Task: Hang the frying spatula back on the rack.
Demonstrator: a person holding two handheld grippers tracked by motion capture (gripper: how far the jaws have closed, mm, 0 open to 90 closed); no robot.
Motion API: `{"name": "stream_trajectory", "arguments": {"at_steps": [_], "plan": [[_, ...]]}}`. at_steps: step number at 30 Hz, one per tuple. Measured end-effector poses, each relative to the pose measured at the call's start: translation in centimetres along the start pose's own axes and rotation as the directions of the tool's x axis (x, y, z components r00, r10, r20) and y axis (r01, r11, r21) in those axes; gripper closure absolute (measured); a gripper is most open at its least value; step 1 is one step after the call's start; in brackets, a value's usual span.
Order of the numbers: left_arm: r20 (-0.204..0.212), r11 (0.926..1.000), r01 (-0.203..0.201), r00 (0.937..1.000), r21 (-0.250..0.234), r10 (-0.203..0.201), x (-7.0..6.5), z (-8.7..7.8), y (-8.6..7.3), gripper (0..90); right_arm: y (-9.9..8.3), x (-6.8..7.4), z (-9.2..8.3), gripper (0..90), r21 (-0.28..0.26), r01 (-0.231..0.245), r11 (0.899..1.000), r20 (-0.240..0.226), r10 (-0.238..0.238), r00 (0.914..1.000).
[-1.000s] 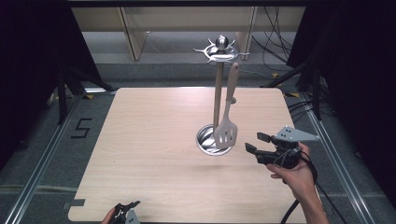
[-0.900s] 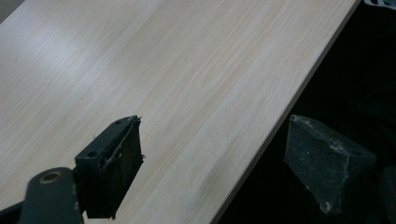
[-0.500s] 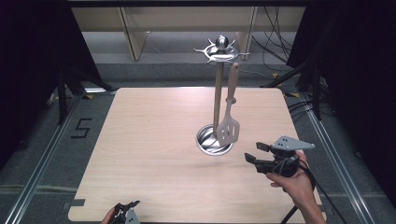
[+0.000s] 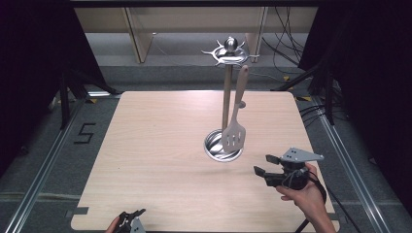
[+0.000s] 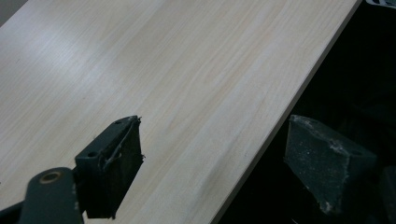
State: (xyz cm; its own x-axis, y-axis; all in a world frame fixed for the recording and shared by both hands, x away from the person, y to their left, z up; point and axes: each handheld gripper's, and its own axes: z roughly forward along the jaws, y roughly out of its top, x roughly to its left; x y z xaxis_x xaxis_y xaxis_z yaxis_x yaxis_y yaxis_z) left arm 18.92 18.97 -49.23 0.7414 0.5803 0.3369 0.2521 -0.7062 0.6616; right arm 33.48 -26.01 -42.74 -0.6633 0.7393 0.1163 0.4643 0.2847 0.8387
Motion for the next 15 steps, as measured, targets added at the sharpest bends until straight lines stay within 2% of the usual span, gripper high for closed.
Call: {"name": "stream_trajectory", "arguments": {"at_steps": [1, 2, 3, 4, 5, 6, 8, 9, 11, 13, 15], "plan": [[0.001, 1.0, 0.002, 1.0, -0.002, -0.002, 0.0, 0.0, 0.0, 17.9, 0.0, -0.2, 0.1, 35.6, -0.002, 0.021, 1.0, -0.007, -0.021, 0.9998], [-0.002, 1.0, 0.002, 1.0, -0.002, -0.002, -0.1, 0.1, 0.0, 17.9, -0.1, -0.1, 0.1, 35.4, -0.004, 0.02, 1.0, -0.006, -0.02, 0.9998], [-0.022, 0.9998, 0.012, 0.9997, -0.016, -0.012, -0.2, 0.2, -0.1, 17.9, -0.2, -0.1, 0.1, 35.3, -0.003, 0.027, 1.0, 0.013, -0.027, 0.9996], [-0.006, 0.9997, 0.013, 0.9999, -0.019, -0.013, -0.2, 0.1, 0.0, 17.9, -0.2, 0.1, 0.1, 35.1, 0.007, 0.007, 1.0, 0.005, -0.007, 1.0], [-0.002, 0.9999, -0.012, 0.9999, -0.003, 0.012, -0.1, -0.1, 0.1, 17.9, -0.3, 0.1, 0.1, 35.0, 0.002, 0.026, 1.0, 0.007, -0.026, 0.9996], [-0.021, 0.9998, 0.004, 0.9998, -0.019, -0.005, -0.2, 0.2, 0.0, 17.9, -0.5, 0.3, 0.1, 34.8, 0.01, 0.015, 1.0, 0.001, -0.015, 0.9999], [0.001, 0.9999, -0.014, 0.9999, -0.005, 0.014, -0.1, -0.1, 0.0, 17.9, -0.7, 0.3, 0.2, 34.6, 0.014, 0.031, 0.999, -0.001, -0.031, 0.9995], [-0.014, 0.9998, -0.001, 0.9999, -0.022, 0.0, -0.2, 0.1, 0.0, 17.9, -0.8, 0.4, 0.2, 34.4, 0.018, 0.015, 1.0, -0.002, -0.015, 0.9999], [-0.01, 0.9998, -0.003, 0.9999, -0.022, 0.003, -0.2, 0.1, 0.0, 17.9, -1.0, 0.3, 0.2, 33.7, 0.013, 0.033, 0.999, -0.003, -0.033, 0.9994], [-0.012, 0.9998, -0.004, 0.9999, -0.021, 0.004, -0.3, 0.1, 0.0, 17.9, -1.2, 0.5, 0.1, 33.4, 0.02, 0.025, 0.999, -0.008, -0.025, 0.9996], [0.006, 0.9998, -0.016, 0.9999, -0.01, 0.016, -0.2, 0.0, 0.0, 17.9, -1.3, 0.7, 0.1, 32.7, 0.015, 0.011, 1.0, -0.013, -0.011, 0.9999]]}}
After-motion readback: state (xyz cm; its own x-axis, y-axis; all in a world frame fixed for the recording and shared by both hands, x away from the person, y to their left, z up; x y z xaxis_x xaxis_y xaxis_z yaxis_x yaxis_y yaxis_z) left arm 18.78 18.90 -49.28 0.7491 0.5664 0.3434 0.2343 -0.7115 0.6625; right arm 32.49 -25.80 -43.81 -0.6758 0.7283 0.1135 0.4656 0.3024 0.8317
